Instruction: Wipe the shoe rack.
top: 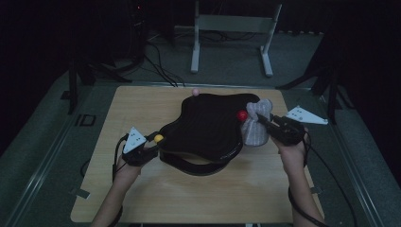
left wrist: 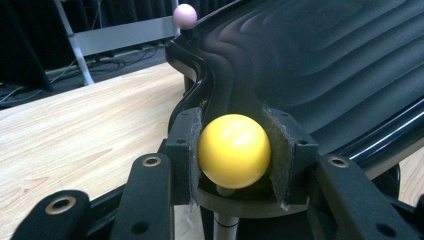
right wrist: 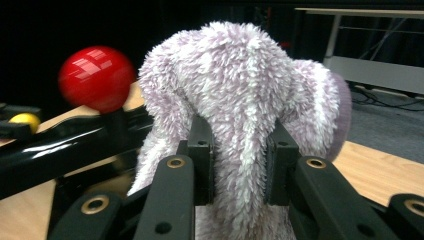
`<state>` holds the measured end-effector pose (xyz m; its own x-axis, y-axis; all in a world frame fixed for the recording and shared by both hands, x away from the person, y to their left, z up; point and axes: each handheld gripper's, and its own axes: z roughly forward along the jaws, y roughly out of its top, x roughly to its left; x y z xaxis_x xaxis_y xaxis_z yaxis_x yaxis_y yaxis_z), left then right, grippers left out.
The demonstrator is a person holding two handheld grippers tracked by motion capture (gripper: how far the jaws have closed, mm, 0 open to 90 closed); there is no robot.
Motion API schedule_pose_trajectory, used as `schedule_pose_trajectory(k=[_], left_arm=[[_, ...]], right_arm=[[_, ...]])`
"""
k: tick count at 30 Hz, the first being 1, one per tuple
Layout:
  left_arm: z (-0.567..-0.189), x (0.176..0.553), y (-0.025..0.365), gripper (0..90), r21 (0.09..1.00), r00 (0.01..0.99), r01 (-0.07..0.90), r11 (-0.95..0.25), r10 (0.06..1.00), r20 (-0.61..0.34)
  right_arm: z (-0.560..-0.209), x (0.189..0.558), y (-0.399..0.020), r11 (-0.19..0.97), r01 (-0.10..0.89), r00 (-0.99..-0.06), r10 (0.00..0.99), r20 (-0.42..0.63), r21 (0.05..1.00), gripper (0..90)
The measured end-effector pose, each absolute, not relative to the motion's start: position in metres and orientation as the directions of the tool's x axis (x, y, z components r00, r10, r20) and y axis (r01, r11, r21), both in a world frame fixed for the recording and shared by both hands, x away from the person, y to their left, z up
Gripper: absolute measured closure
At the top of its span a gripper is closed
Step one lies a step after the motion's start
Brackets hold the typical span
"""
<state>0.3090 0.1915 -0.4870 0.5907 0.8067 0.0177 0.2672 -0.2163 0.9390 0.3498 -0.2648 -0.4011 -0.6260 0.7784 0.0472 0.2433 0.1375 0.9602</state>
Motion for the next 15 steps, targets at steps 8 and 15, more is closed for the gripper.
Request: schedule_pose_trajectory(k=[8,15], left_arm=[[-0.487,0.309,0.192,60.2,0.939,0.589,0.269,-0.214,0.808,0.016],[-0.487,0.309,0.191,60.2,0.939,0.587,0.269,-0.216,0.809,0.018]], right_arm=[[-0.416,0.333,-0.256,0.140,0.252,-0.657,0.752,0.063,0.958,71.5],[-0.404,0.313,-0.263,0.127,0.219,-0.679,0.732,0.058,0.967,71.5]])
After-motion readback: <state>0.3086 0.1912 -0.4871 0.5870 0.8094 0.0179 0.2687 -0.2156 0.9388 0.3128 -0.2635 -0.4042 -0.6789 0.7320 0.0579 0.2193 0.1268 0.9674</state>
